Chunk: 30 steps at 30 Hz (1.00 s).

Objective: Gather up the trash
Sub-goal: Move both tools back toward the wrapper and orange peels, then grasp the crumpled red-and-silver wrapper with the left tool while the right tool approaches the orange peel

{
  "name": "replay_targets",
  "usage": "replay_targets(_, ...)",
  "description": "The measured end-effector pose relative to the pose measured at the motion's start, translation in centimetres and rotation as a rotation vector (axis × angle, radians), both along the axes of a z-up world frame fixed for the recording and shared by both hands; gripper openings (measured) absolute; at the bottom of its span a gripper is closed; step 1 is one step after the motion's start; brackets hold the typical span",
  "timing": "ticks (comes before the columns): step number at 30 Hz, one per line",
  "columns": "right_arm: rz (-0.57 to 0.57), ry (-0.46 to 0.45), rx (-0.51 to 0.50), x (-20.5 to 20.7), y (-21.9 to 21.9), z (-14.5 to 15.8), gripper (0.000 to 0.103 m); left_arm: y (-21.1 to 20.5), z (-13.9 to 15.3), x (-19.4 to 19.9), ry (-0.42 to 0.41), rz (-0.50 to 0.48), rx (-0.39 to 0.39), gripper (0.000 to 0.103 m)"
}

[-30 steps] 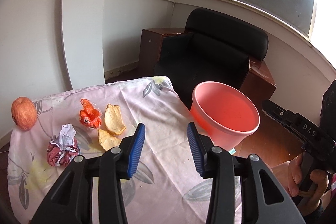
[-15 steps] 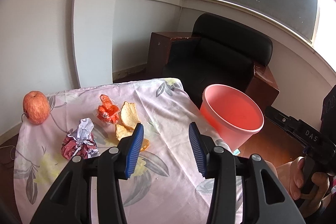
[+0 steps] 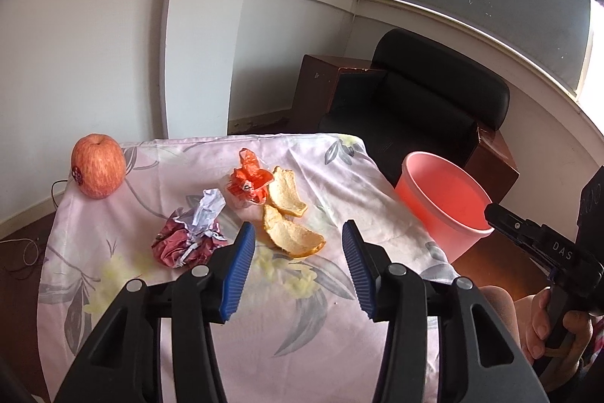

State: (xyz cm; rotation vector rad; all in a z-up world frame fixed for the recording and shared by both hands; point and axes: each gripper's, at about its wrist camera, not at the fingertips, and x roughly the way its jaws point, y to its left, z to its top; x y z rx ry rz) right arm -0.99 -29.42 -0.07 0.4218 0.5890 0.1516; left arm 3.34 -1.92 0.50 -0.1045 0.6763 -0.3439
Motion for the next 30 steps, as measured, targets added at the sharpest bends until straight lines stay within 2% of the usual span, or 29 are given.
replay_targets(14, 0.088, 0.051, -0.024, 1.6, 3.9, -1.8, 0.036, 5.3, -2.7, 0.3, 0.048, 0.098, 0.019, 0.047)
replay_targets(20, 0.126, 0.083, -0.030, 2.4, 5.2, -2.7, 0.036, 6.8, -4.4, 1.6, 0.093, 0.130, 0.030, 0.047)
replay_targets(23, 0.142, 0.101, -0.032, 2.9, 5.6, -3.2, 0.036, 6.8, -4.5, 2.6, 0.088, 0.130, 0.038, 0.047)
replay_targets(30, 0.175, 0.127, -0.034, 3.6, 6.4, -3.8, 0.036, 6.5, -5.8, 6.2, 0.070, 0.115, 0.131, 0.050)
